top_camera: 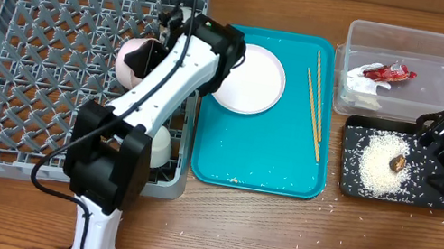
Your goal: Sort waste into correct bins and load items into the dishwasher
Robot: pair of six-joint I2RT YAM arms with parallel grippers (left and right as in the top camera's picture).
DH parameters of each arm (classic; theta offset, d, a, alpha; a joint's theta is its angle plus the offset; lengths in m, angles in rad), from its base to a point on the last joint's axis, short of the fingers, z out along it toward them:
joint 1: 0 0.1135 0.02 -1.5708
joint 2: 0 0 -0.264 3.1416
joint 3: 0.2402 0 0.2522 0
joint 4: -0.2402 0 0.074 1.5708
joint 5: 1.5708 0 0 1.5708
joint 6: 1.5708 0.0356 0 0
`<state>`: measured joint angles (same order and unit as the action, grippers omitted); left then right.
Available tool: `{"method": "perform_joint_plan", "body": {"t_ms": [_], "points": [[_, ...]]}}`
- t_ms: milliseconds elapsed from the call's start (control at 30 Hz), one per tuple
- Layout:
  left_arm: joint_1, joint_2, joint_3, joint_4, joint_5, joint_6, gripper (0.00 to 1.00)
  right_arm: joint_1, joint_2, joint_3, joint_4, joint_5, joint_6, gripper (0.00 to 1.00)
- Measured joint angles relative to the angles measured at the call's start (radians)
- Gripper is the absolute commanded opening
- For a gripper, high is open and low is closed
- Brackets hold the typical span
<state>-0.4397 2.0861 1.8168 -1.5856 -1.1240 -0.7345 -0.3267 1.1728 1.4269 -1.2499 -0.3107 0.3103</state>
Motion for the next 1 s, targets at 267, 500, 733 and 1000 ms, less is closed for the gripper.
{"method": "perform_joint_plan", "body": {"t_ms": [267,500,733,1000], "points": [[-0.061,0.000,0.000,-0.005,0.020,0.001,0.04,0.000,0.000,0.000,0.000,0.000,0.000,1.00],[-0.069,0.000,0.000,-0.024,0.030,0.001,0.04,0.000,0.000,0.000,0.000,0.000,0.000,1.00],[-0.069,0.000,-0.001,-0.101,-0.113,0.000,0.04,0.000,0.000,0.000,0.000,0.000,0.000,1.00],[-0.071,0.000,-0.003,-0.061,-0.168,-0.005,0.04,0.000,0.000,0.000,0.000,0.000,0.000,1.00]]}}
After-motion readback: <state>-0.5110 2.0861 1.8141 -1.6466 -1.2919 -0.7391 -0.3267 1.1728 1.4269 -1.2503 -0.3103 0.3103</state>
